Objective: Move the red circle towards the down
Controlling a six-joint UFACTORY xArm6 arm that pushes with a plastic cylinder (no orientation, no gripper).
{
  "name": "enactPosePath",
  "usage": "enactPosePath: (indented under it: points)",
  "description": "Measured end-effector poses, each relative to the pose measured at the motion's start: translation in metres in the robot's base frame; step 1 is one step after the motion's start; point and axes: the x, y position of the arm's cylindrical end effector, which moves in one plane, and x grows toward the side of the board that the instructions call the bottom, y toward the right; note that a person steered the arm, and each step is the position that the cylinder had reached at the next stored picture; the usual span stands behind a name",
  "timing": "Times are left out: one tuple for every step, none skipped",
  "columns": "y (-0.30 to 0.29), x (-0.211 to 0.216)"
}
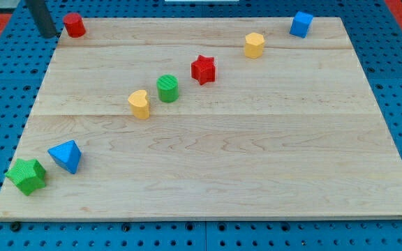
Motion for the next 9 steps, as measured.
enactPosePath:
  points:
    - [0.003, -0.033]
    - [0.050, -0.029]
    - [0.110, 0.011]
    - [0.123, 0.063]
    - [0.129, 0.109]
    - [0.132, 0.162]
    - [0.133, 0.211]
    - [0.130, 0.235]
    - [0.100, 0.238]
